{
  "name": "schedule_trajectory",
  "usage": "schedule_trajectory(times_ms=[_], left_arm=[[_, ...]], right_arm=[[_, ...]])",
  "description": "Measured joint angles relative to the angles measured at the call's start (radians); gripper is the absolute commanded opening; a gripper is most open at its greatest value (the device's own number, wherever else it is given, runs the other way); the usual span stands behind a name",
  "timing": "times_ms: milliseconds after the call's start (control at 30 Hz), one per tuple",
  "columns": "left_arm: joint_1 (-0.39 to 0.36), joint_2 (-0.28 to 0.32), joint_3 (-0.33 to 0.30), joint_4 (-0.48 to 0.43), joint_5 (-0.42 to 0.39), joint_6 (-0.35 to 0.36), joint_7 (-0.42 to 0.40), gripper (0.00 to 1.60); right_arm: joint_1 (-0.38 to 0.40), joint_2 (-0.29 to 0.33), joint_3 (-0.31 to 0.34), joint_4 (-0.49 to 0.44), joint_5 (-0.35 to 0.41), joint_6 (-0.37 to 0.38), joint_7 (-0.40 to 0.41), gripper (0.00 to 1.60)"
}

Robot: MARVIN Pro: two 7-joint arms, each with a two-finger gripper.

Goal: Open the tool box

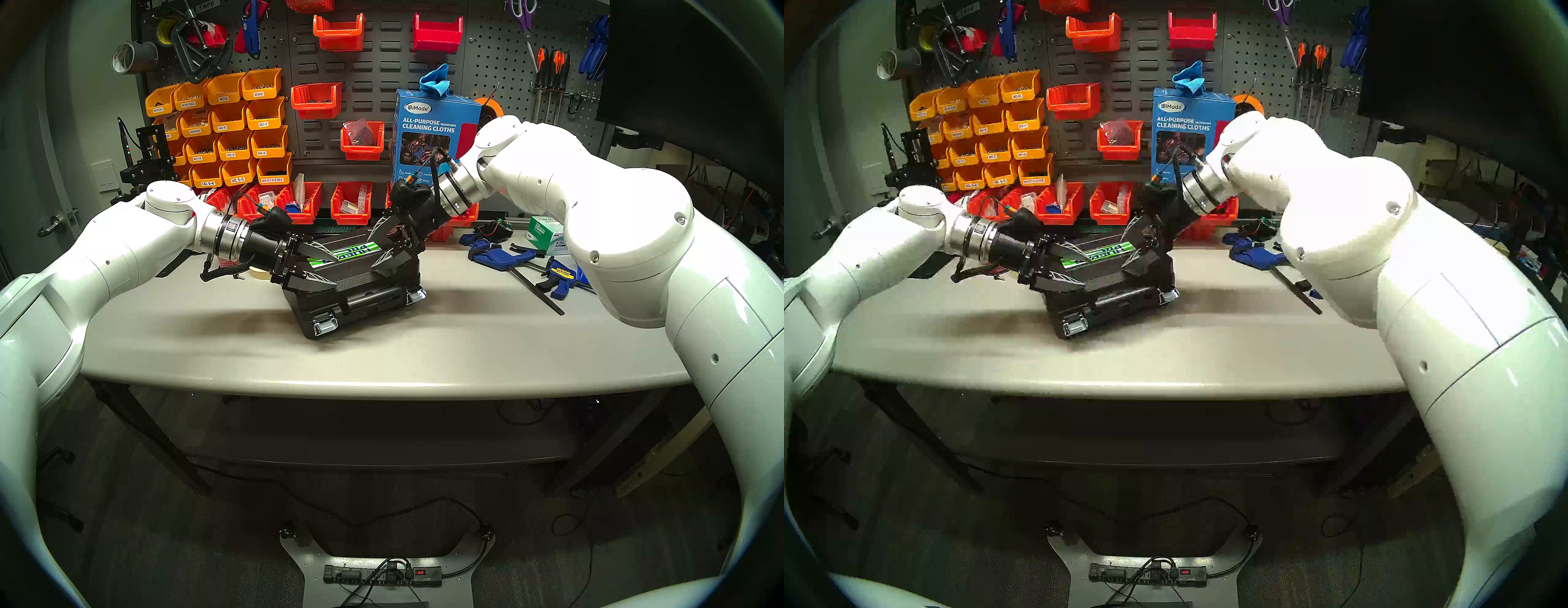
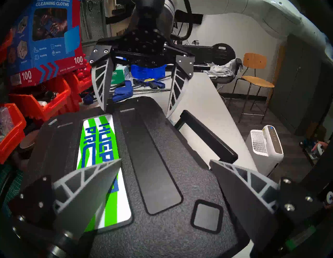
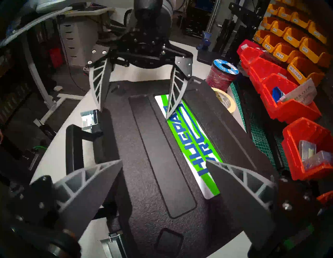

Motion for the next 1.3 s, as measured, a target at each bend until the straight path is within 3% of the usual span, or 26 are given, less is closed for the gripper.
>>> schedule_trajectory(times_ms=[800,1300], left_arm=[[0.002,0.000,-0.002,-0.002,0.002,0.002,0.000,1.60],[0.002,0.000,-0.003,-0.002,0.003,0.002,0.001,1.60]], right_arm=[[-0.048,-0.027,-0.006,0.023,0.014,-0.034,-0.121,1.60],[-0.058,-0.028,-0.019,0.019,0.040,-0.034,-0.146,1.60]])
